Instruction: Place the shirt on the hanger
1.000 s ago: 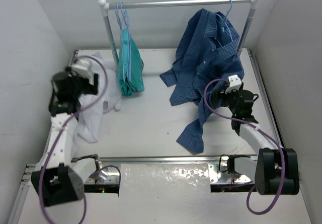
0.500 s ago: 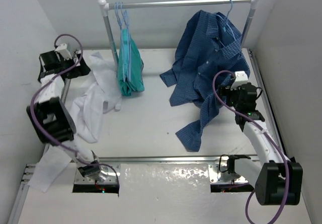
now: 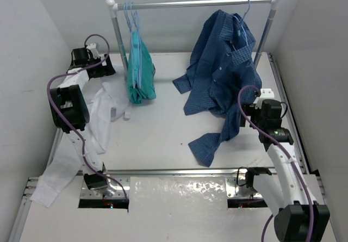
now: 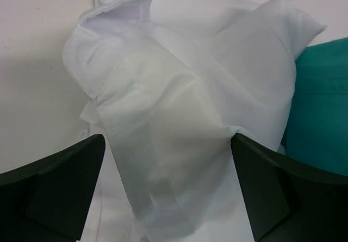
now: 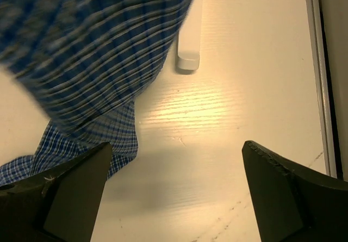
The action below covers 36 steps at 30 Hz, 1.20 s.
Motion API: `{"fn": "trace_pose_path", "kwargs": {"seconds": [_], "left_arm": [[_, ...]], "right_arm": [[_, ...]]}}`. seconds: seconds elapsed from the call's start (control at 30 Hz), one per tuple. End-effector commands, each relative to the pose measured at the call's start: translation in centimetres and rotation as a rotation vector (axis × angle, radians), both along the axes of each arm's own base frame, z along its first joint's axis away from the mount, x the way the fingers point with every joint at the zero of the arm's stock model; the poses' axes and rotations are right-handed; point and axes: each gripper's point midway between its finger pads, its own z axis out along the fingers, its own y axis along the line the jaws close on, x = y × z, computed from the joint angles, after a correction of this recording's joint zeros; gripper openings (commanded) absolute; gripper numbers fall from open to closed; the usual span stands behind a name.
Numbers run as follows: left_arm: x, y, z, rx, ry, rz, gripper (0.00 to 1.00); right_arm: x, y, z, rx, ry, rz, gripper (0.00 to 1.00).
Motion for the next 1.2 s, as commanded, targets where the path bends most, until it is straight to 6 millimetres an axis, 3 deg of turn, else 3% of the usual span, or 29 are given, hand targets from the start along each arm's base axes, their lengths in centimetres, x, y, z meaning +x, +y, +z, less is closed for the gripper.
{"fn": "trace_pose_path", "kwargs": {"seconds": [0.0,0.03,0.13,0.17,0.23,0.27,0.3,0.37,0.47,0.5,0.57,0.6,0.63,0.67,0.73,0.8,0.87,0.9,0.93,1.0,1.03,1.07,1.17], "left_arm": [[2.2,1.5,1.3,0.028,-0.080,0.052,0.99],[2.4,1.1,1.2,0.014,-0.086,0.035,0.95],[2.6,-0.3,1.4,-0.033,-0.113,-0.031,0.66],[2.5,-0.8,1.5,-0.067,-0.113,-0.027,0.46],[2.4,-1.1,1.9,-0.086,-0.120,-0.029,0.25],[2.4,-1.0,2.1,-0.088,-0.122,-0.024,0.03],[2.2,-0.7,3.0,-0.096,-0.133,-0.008,0.00],[1.8,0.1,4.6,-0.115,-0.150,0.016,0.00],[0.3,1.8,10.0,-0.138,-0.231,0.047,0.00],[-0.8,2.6,13.5,-0.100,-0.295,0.039,0.00],[-2.5,2.7,16.9,-0.050,-0.348,0.005,0.00],[-4.4,2.7,20.7,0.006,-0.424,-0.017,0.00],[-5.6,2.4,21.6,0.002,-0.440,-0.031,0.00],[-7.7,2.2,25.2,0.031,-0.515,-0.037,0.00],[-11.0,1.2,28.8,0.043,-0.586,-0.077,0.00],[-13.4,-0.3,30.7,0.026,-0.619,-0.145,0.00],[-16.1,-1.6,31.2,0.042,-0.613,-0.219,0.00],[-18.1,-2.7,32.1,0.131,-0.640,-0.302,0.00],[-19.9,-3.8,30.8,0.113,-0.557,-0.336,0.00],[-22.4,-5.2,30.2,0.220,-0.545,-0.452,0.00],[-24.0,-6.2,28.5,0.185,-0.475,-0.480,0.00],[-25.3,-6.7,28.4,0.261,-0.489,-0.541,0.00],[-29.3,-9.2,26.3,0.249,-0.421,-0.647,0.00]], "right_arm": [[0.1,0.5,2.5,-0.007,-0.038,0.050,0.99],[0.2,0.7,3.4,-0.011,-0.060,0.068,0.99],[0.4,1.7,5.0,-0.011,-0.086,0.147,0.99],[0.4,1.7,5.3,-0.036,-0.085,0.181,0.99],[0.7,1.9,6.3,-0.042,-0.102,0.200,0.99],[0.7,1.9,6.5,-0.046,-0.105,0.203,0.99],[0.8,2.2,6.8,-0.042,-0.112,0.225,0.99],[1.0,2.4,7.7,-0.045,-0.134,0.236,0.99],[1.4,3.2,9.0,-0.035,-0.178,0.283,0.99],[1.5,3.5,9.5,-0.038,-0.194,0.306,0.99],[1.9,4.7,10.2,-0.020,-0.233,0.375,0.99],[2.0,5.1,10.5,-0.011,-0.248,0.399,0.99],[2.1,5.5,10.7,-0.001,-0.261,0.421,0.99],[2.4,6.5,11.3,0.022,-0.293,0.466,0.99],[2.8,8.1,12.6,0.084,-0.347,0.527,0.99],[3.1,9.0,13.9,0.129,-0.397,0.555,0.99],[3.2,10.4,15.7,0.216,-0.463,0.590,0.99],[3.2,10.9,16.0,0.238,-0.477,0.604,0.99],[3.3,11.3,16.8,0.269,-0.505,0.615,0.99],[3.2,12.2,17.0,0.315,-0.509,0.651,0.99],[3.2,12.5,16.9,0.335,-0.501,0.661,0.99],[3.3,12.8,16.8,0.366,-0.486,0.666,0.99],[2.8,13.8,16.3,0.415,-0.440,0.721,0.99]]}}
